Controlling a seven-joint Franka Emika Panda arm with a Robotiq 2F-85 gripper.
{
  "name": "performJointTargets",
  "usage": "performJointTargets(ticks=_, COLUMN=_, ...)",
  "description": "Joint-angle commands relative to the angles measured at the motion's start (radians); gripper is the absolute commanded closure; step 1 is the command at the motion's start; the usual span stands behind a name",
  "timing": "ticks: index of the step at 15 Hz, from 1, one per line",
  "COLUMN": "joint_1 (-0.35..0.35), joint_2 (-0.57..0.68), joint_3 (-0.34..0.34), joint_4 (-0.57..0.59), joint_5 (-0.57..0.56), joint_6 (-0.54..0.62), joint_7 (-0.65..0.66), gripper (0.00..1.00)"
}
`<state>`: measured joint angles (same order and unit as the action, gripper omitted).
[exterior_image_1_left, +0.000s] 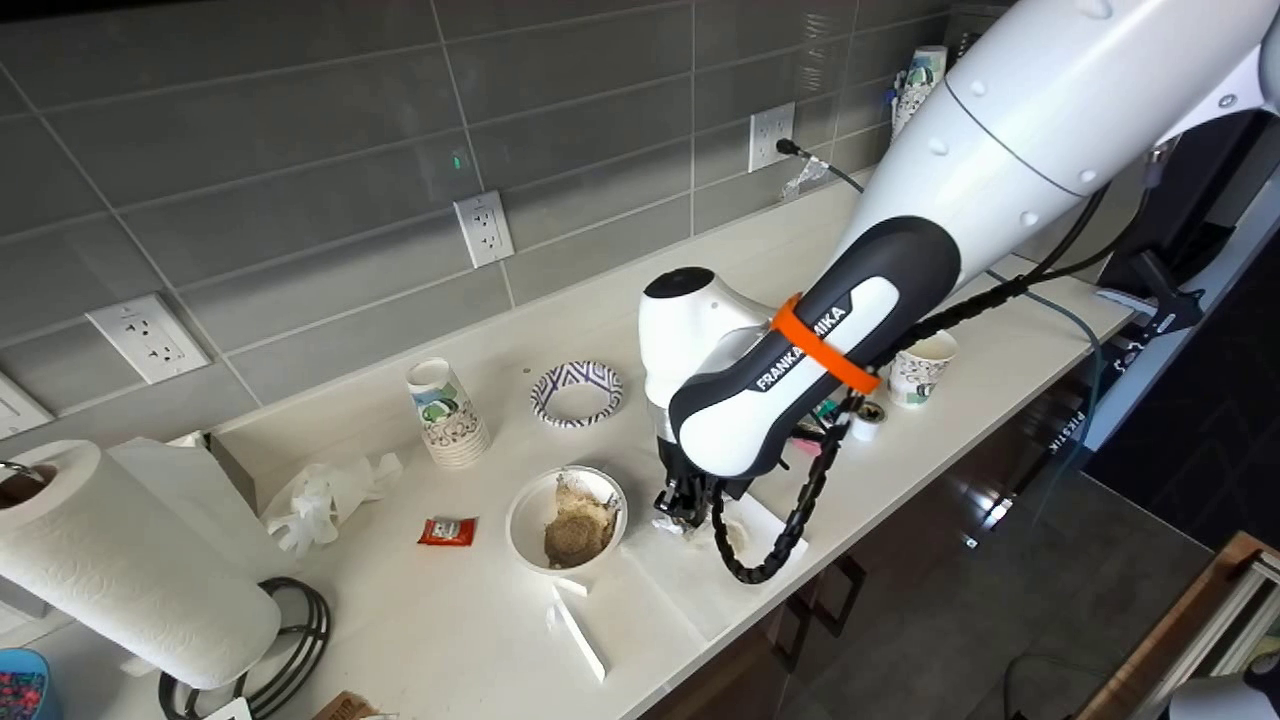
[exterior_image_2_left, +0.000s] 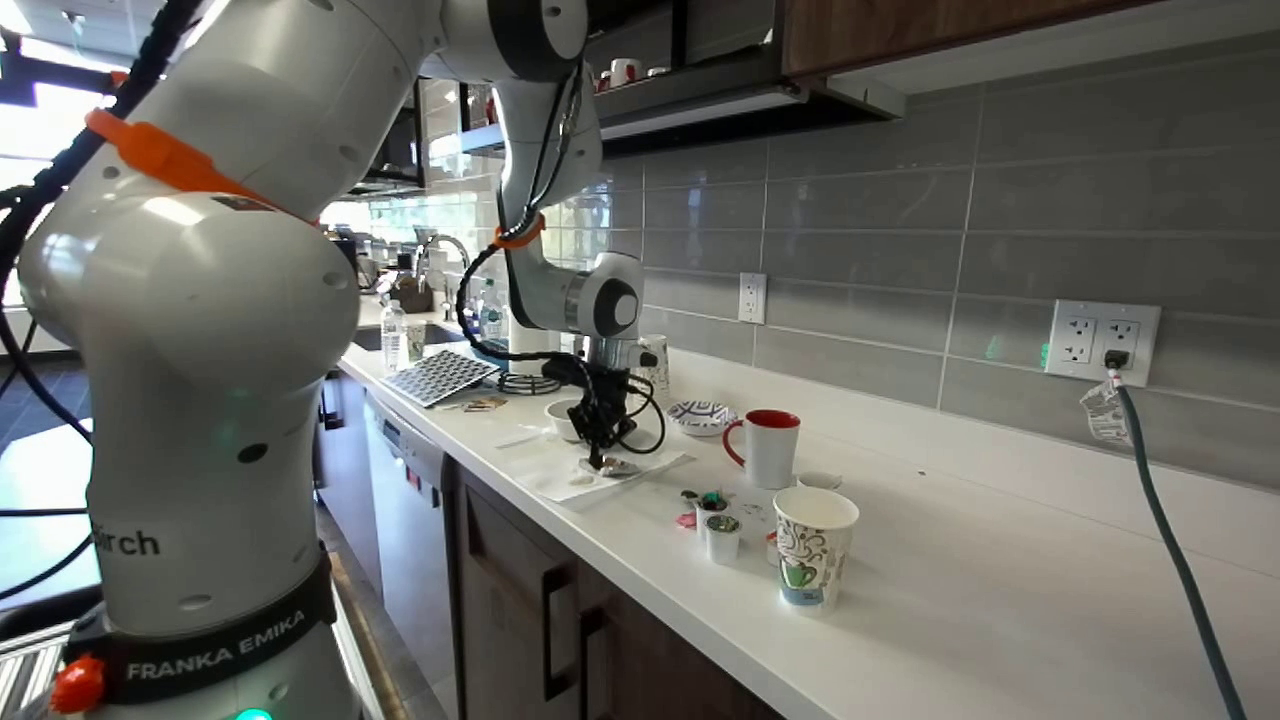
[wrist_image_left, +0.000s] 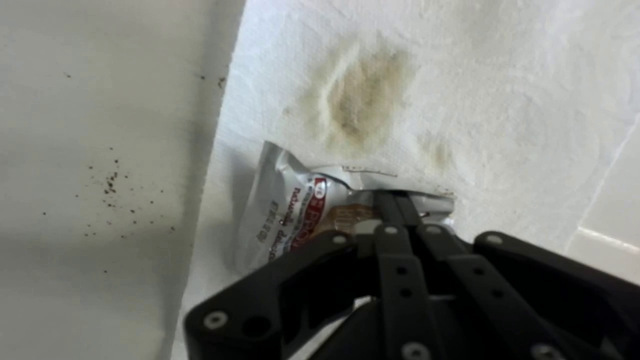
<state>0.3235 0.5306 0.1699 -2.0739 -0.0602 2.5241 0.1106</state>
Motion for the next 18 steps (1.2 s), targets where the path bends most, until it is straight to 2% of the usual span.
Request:
performJointTargets(ticks=1, joint_1=-0.011, joint_2=0.036, joint_3=0.008, joint_4=0.014, joint_5=0.004, joint_6=0.02, joint_7=-0.022, gripper=1.0)
performJointTargets(ticks=10, joint_1=-0.019, joint_2=0.098, joint_3=-0.005, joint_4=0.049, joint_5=0.013, joint_6=-0.024, joint_7=-0.017, gripper=1.0)
performJointTargets(ticks=18, joint_1=-0.019, joint_2=-0.007, joint_3=0.008, joint_4=0.0, joint_5=0.022, joint_6=-0.028, joint_7=-0.005, gripper=1.0)
